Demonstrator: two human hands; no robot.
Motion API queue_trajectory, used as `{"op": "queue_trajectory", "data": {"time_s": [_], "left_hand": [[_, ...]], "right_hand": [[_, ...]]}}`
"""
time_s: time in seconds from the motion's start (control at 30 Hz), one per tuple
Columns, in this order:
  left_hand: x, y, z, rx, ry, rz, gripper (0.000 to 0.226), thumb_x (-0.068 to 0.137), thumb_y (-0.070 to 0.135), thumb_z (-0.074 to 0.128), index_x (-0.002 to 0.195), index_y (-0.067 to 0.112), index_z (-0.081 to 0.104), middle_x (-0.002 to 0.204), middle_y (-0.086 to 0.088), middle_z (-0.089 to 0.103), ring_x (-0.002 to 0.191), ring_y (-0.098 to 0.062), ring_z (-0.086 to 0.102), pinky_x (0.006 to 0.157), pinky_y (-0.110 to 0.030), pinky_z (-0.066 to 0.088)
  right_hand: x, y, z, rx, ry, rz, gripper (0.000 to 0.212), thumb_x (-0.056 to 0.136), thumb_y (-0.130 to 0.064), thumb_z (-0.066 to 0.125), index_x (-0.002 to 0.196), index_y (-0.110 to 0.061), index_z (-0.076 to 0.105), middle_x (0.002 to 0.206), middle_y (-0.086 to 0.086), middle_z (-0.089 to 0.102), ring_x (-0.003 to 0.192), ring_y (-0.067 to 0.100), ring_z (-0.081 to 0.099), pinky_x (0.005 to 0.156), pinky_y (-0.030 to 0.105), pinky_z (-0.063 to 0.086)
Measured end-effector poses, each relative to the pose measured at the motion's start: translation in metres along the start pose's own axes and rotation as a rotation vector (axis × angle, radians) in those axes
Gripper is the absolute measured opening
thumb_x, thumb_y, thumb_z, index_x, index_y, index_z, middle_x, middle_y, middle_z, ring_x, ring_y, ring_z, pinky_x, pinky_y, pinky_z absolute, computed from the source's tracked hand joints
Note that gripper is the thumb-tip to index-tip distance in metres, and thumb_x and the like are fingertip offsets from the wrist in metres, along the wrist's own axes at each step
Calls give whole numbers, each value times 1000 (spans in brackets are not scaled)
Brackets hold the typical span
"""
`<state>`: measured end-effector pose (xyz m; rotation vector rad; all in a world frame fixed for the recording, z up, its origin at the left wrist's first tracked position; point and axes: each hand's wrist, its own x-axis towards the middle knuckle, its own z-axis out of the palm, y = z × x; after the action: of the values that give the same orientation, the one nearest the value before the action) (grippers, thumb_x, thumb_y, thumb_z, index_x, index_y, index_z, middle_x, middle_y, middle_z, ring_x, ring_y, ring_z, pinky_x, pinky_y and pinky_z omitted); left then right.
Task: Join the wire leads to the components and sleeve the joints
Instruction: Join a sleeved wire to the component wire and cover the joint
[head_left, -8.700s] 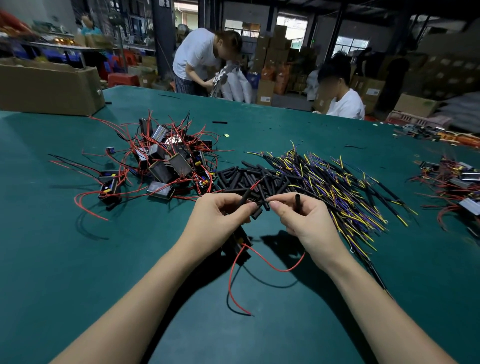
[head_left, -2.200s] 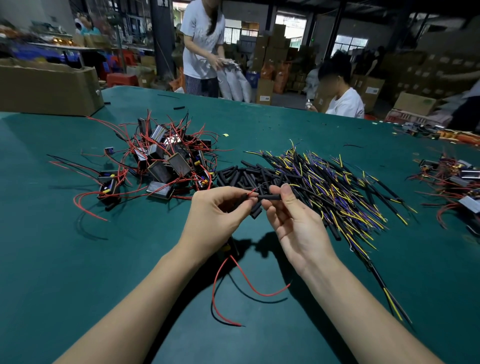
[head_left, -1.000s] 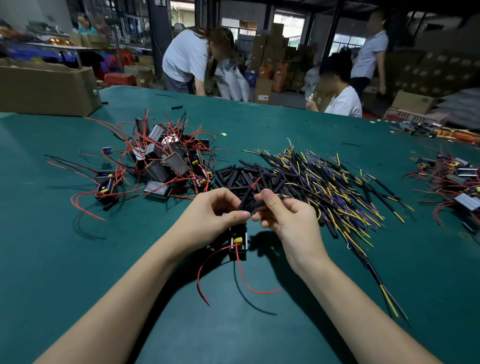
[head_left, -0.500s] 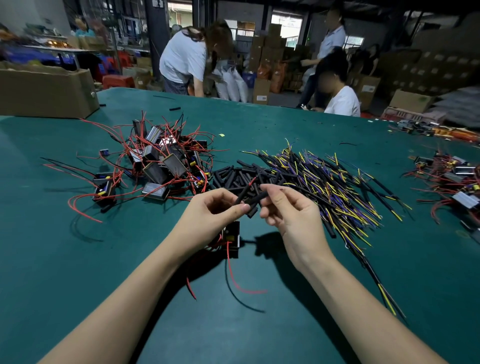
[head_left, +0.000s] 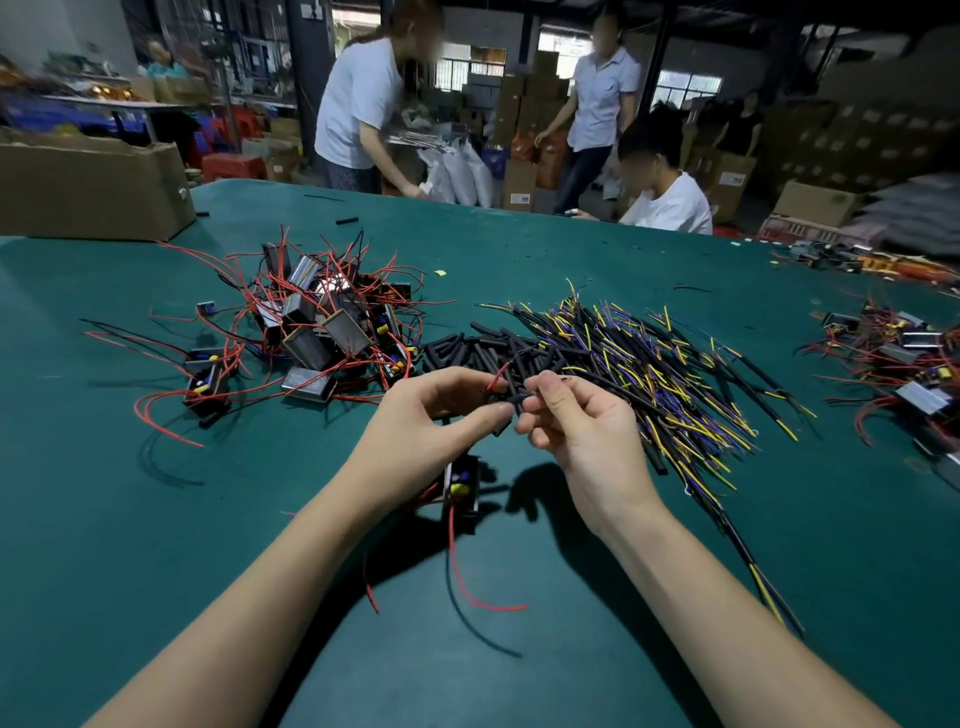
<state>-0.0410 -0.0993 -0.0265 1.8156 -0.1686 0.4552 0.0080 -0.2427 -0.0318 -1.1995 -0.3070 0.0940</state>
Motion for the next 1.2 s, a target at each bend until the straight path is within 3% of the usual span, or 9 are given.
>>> {"op": "queue_trajectory", "data": {"time_s": [0.2, 0.37, 0.47, 0.6, 0.77, 1.03, 1.2], "left_hand": [[2, -1, 7, -100, 67, -15, 13, 84, 3, 68, 80, 15, 71, 61, 10, 68, 57, 2, 56, 60, -11, 45], [1, 0, 5, -64, 30, -64, 10, 86, 6, 67, 79, 13, 69, 61, 9, 65, 56, -3, 54, 59, -15, 45], [1, -1, 4, -12, 5, -97, 9, 86, 9, 65, 78, 10, 66, 62, 1, 59, 56, -11, 47, 56, -24, 40], [1, -1, 2, 26, 3, -148, 10, 86, 11, 62, 77, 12, 64, 57, 5, 53, 52, -9, 39, 50, -20, 33], [1, 0, -1, 6, 38, -126, 24, 90, 22, 63, 70, 9, 64, 51, 9, 49, 49, -5, 40, 50, -17, 34], [3, -1, -1, 5, 47, -93, 16, 89, 16, 66, 78, 4, 67, 68, -5, 64, 61, -9, 54, 61, -15, 46], [1, 2, 0, -24, 52, -112, 15, 87, 13, 67, 73, 9, 68, 59, 10, 62, 57, -4, 52, 57, -11, 43]], "right_hand": [[-2, 1, 2, -49, -150, 20, 8, 91, -7, 58, 87, -5, 65, 68, 3, 67, 58, 11, 60, 55, 17, 46], [-1, 0, -1, -211, -112, -40, 10, 89, -4, 61, 81, -8, 65, 67, 3, 68, 56, 13, 58, 54, 21, 44], [-2, 2, 1, -230, -95, -34, 13, 90, -4, 61, 78, -8, 63, 63, 0, 66, 53, 11, 57, 52, 19, 43], [-4, 6, 4, -160, -87, 23, 12, 91, -6, 59, 80, -8, 64, 66, 2, 67, 53, 11, 57, 54, 21, 42], [-3, -1, -1, -58, -143, 53, 18, 94, -11, 54, 87, -5, 69, 70, 2, 65, 57, 11, 58, 57, 18, 44], [0, -6, -6, -219, -106, -36, 7, 90, -5, 60, 85, -5, 64, 66, 1, 64, 56, 12, 59, 54, 19, 44], [2, -11, -9, -371, -154, -120, 14, 91, -1, 59, 79, -6, 65, 62, 0, 64, 51, 10, 57, 51, 16, 42]]}}
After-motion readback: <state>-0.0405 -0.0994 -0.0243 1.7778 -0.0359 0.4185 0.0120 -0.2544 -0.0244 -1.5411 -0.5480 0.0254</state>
